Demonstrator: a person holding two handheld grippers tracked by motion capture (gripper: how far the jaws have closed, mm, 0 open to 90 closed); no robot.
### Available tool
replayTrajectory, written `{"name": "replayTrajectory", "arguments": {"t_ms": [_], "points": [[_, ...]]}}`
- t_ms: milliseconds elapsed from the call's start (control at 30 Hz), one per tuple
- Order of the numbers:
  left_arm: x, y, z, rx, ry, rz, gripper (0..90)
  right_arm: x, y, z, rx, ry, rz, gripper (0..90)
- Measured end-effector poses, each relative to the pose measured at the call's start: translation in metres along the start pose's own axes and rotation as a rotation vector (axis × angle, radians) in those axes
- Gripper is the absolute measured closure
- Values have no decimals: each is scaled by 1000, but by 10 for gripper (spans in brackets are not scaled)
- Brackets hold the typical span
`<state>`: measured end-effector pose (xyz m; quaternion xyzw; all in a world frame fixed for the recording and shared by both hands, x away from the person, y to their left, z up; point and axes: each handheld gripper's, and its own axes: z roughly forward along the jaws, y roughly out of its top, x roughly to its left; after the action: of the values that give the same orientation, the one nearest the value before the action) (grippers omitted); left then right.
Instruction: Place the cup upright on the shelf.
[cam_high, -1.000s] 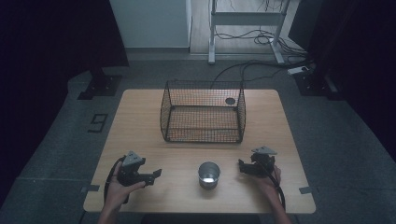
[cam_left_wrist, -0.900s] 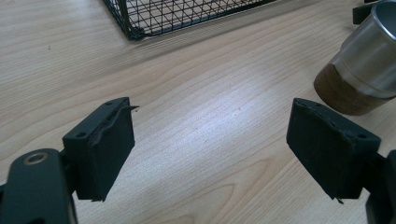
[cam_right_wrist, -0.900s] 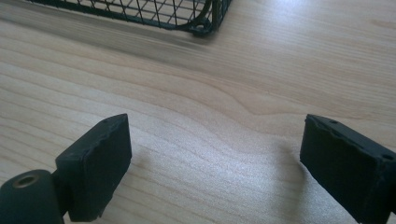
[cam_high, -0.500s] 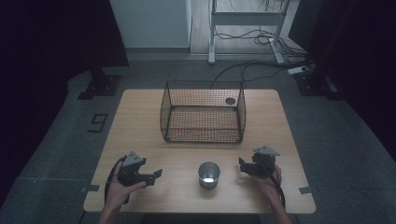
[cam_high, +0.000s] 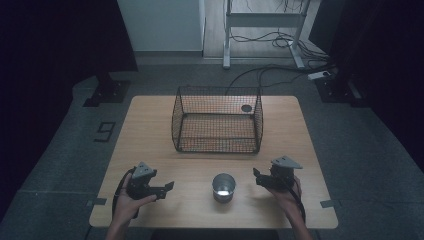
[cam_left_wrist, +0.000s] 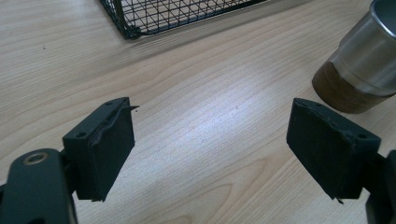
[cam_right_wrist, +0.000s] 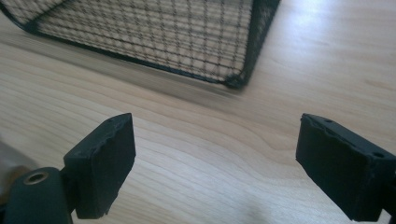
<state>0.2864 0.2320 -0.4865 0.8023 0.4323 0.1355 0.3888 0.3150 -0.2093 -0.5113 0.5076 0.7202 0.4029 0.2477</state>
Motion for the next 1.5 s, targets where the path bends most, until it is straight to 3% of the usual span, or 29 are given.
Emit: {"name": "replayTrajectory", "arguments": {"t_ms": [367,767,1167,1500], "points": [[0,0,1,3,-1,4,155,21,13,-19,-64,91,-21,119],[-2,0,2,6,-3,9,155,53,23,-34,-104,187,-75,116],[-4,1,2,8,-7,13,155,86,25,-35,-83,251,-139,69],[-5,1,1,8,-9,18,155,101,23,-25,-60,294,-167,5]]}}
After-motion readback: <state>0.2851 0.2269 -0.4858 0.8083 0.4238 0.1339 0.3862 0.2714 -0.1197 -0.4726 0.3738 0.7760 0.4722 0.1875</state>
